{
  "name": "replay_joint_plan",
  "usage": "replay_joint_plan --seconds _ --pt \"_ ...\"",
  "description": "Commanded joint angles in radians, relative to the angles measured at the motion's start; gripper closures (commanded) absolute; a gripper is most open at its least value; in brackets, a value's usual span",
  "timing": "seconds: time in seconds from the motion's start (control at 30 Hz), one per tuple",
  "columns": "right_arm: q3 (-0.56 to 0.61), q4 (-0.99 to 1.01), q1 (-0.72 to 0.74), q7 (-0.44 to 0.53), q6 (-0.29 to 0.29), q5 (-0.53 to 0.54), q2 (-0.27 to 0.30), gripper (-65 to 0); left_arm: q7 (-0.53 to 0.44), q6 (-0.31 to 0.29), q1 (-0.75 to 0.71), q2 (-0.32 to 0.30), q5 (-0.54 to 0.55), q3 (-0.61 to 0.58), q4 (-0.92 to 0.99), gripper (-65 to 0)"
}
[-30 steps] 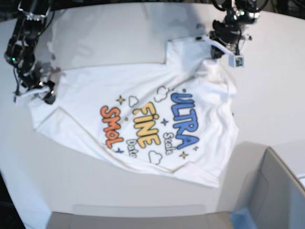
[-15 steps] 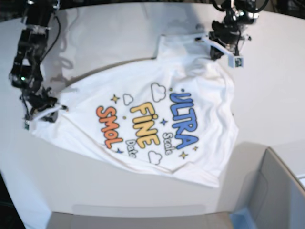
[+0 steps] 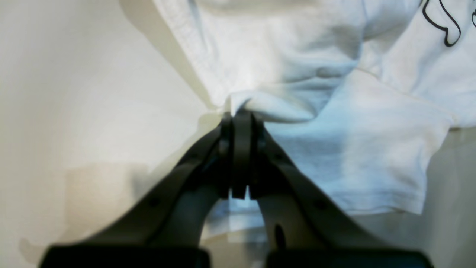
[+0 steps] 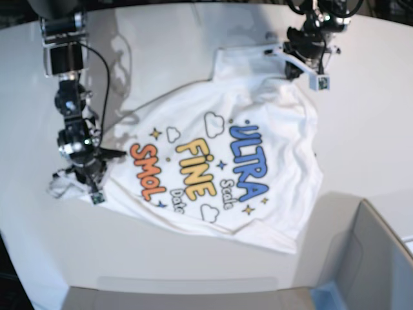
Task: Layout the t-shirt on the table in an organized manner, then fold the t-shirt properly
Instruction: 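Move the right gripper to the shirt's side edge and grasp it, then pull the grasped side edge outward with the right gripper to spread the shirt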
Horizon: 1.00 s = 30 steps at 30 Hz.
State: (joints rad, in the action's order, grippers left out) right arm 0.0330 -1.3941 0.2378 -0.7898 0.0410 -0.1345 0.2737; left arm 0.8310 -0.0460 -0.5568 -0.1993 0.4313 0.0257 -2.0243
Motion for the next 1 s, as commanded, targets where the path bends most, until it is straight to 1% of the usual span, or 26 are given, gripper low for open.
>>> replay_joint_plan --seconds 0.0,0.07,0.13,0.27,0.33,0.37,0.4,0.53,0.57,0.63,0.73,0.8,0.9,0.97 --pt "0.006 -0.044 0.002 0.013 -0.002 -0.041 0.006 -2.5 -0.017 -0.002 -0.003 -0.004 0.004 0.000 -0.017 0.0" --pt "0.009 -0.084 -0.019 0.013 0.003 -0.100 -0.011 -5.1 -0.017 -0.002 -0.003 -0.004 0.004 0.000 -0.017 0.0" --pt "0.008 -0.112 -0.042 0.013 0.003 -0.136 -0.021 -10.8 -0.017 -0.002 -0.003 -0.004 0.004 0.000 -0.017 0.0" --pt "0.005 -0.133 -0.076 0.013 0.003 -0.139 -0.020 -25.9 -0.017 -0.002 -0.001 -0.002 0.004 0.000 -0.016 0.0" --pt "0.008 -0.133 -0.081 0.013 0.004 -0.139 -0.018 -31.2 -0.017 -0.002 -0.001 -0.002 0.004 0.000 -0.016 0.0" --pt "0.009 -0.133 -0.085 0.014 0.004 -0.139 -0.017 -32.9 -0.017 -0.002 -0.001 -0.002 0.004 0.000 -0.016 0.0" --pt "0.009 -0.139 -0.087 0.016 0.004 -0.139 -0.017 -33.9 -0.017 -0.002 -0.001 -0.002 0.004 0.000 -0.016 0.0" --pt "0.003 -0.164 -0.088 0.017 0.003 -0.139 -0.017 -34.1 -0.017 -0.002 -0.001 -0.002 0.004 0.000 -0.016 0.0" --pt "-0.009 -0.170 -0.093 0.019 0.000 -0.139 -0.017 -34.1 -0.017 -0.002 -0.001 -0.002 0.004 0.000 -0.014 0.0" --pt "-0.074 -0.190 -0.102 0.022 -0.003 -0.133 -0.027 -34.1 -0.017 -0.002 -0.001 -0.002 0.004 0.000 -0.011 0.0" --pt "-0.221 -0.222 -0.119 0.068 -0.005 -0.044 -0.069 -34.0 -0.017 -0.002 -0.001 -0.002 0.004 0.000 -0.011 0.0" --pt "-0.307 -0.232 -0.139 0.085 0.000 0.043 -0.080 -34.0 -0.017 -0.002 -0.001 -0.002 0.004 0.000 -0.011 0.0" --pt "-0.354 -0.227 -0.176 0.088 0.000 0.180 -0.078 -34.0 -0.017 -0.002 -0.001 -0.004 0.004 0.000 -0.011 0.0" --pt "-0.377 -0.219 -0.190 0.088 0.000 0.246 -0.067 -34.0 -0.017 -0.002 -0.001 -0.007 0.004 0.000 -0.009 0.0"
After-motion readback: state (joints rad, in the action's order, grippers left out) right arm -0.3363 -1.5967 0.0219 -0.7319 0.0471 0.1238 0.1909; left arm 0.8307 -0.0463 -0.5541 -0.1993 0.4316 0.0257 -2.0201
